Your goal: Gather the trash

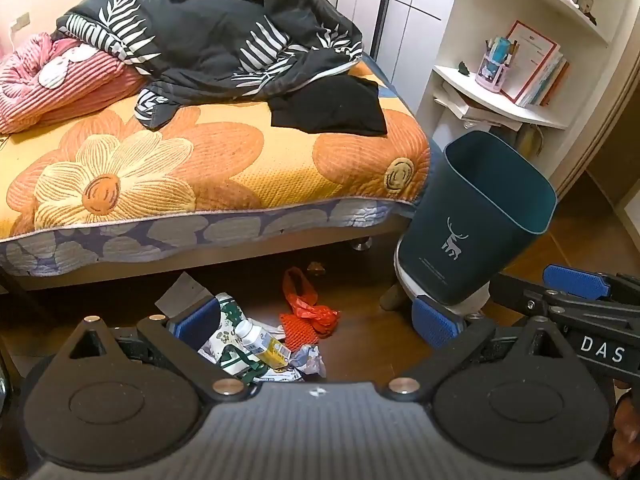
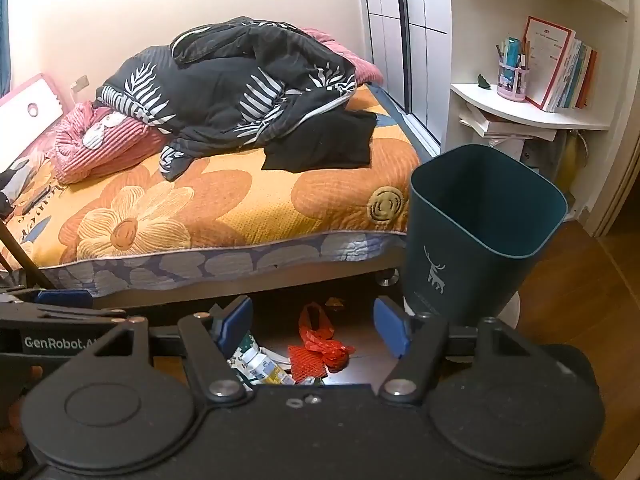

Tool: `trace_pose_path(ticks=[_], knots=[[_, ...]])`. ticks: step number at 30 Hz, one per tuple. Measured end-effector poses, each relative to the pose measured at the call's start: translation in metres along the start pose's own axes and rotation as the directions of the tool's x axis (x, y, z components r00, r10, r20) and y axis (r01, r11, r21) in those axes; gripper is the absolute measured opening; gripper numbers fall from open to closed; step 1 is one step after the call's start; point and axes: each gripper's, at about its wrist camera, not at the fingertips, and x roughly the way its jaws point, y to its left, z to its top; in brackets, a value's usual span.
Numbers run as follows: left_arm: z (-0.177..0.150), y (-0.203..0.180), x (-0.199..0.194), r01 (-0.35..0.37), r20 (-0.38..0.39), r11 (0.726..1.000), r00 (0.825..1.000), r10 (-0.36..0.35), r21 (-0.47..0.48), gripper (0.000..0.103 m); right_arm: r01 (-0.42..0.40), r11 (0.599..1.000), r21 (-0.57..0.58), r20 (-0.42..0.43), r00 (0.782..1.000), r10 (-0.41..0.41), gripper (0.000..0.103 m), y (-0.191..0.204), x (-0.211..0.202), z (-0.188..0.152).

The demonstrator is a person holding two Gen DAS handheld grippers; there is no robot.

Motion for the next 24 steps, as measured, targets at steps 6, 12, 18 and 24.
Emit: trace_pose_path(ticks=[6,12,18,24], knots=[[-0.0013,-0.0046,-0.0037,0.003,0.006,1.0,1.0,-0.004,0.016,0.103,0.009,1.0,-0.011,0.006,1.0,-0.009,0.068,0.0003,-0.0043,0.003],[-0.0003,-0.0048,-0.0013,0.008,-0.01,1.0,1.0,-0.008,0.019,0.103,0.008,1.0,-0.011,0.008,1.0,-0.008,0.068,0.0005,-0.0051,0.0038],[-0.0006,-0.0035,0.0001,0.01,-0.013,1.0,1.0,-0.009,0.017,0.103,0.008,1.0,-0.012,0.013,1.0,-0.008,0.068,0.0006,-0.0055,0.004],[-0.0009,-0.0002,0.001,0.01,-0.013,1.0,1.0,-0.009,0.012,0.103,0.007,1.0,-0.01,0.012,1.0,-0.006,0.068,0.0004,-0.0055,0.0047]])
